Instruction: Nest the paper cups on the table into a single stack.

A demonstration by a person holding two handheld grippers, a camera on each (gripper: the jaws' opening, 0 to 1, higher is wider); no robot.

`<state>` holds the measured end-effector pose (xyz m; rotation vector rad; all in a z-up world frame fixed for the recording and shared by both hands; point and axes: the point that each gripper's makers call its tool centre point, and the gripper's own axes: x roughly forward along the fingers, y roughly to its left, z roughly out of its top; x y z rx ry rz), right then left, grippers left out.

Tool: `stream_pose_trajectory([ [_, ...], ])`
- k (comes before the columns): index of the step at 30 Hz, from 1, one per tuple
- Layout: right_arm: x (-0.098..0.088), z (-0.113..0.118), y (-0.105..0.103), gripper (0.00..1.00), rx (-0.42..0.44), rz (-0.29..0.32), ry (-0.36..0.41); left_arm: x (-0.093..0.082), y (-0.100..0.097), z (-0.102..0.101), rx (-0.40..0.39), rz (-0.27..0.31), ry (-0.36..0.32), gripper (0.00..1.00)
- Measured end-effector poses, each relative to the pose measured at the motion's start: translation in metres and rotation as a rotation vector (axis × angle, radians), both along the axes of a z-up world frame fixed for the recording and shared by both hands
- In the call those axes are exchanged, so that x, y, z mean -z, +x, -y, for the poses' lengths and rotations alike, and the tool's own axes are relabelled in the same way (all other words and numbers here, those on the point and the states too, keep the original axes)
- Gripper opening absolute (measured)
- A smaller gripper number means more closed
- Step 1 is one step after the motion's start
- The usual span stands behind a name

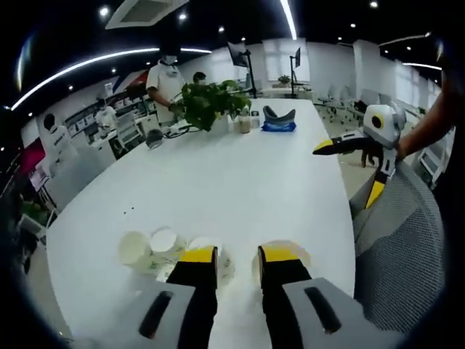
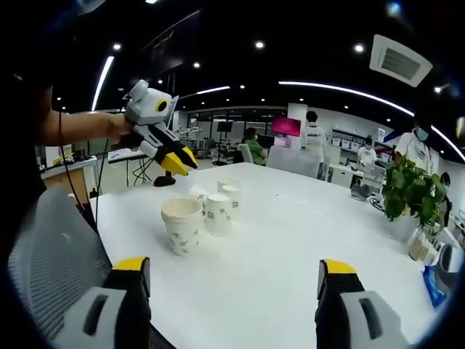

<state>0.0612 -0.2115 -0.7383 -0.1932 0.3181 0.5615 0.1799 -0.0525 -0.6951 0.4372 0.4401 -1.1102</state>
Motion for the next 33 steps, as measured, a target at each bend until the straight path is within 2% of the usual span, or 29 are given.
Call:
stream_pose_trajectory([
  [8, 0.001, 0.001, 0.0, 0.97, 0.001, -0.002, -0.005, -0.005, 0.037, -0.016, -0.057, 0.015, -0.045, 0.23],
  [9, 0.001, 0.001, 0.0, 0.97, 0.001, -0.003, -0.006, -0.004, 0.045, -0.02, -0.057, 0.017, -0.049, 0.23],
  [13, 0.001, 0.001, 0.0, 0.97, 0.006, -0.001, -0.006, 0.003, 0.06, -0.026, -0.031, 0.032, -0.021, 0.27],
  [18, 0.001, 0.001, 0.001, 0.97, 0.008, -0.002, -0.006, 0.009, 0.071, -0.027, -0.016, 0.027, -0.013, 0.29],
  [25, 0.001, 0.003, 0.001, 0.97, 0.015, -0.004, -0.005, 0.021, 0.097, -0.03, -0.047, 0.006, -0.026, 0.31],
  [33, 0.002, 0.003, 0.001, 0.97, 0.015, -0.006, -0.01, 0.033, 0.126, -0.038, -0.083, 0.029, -0.007, 0.3],
])
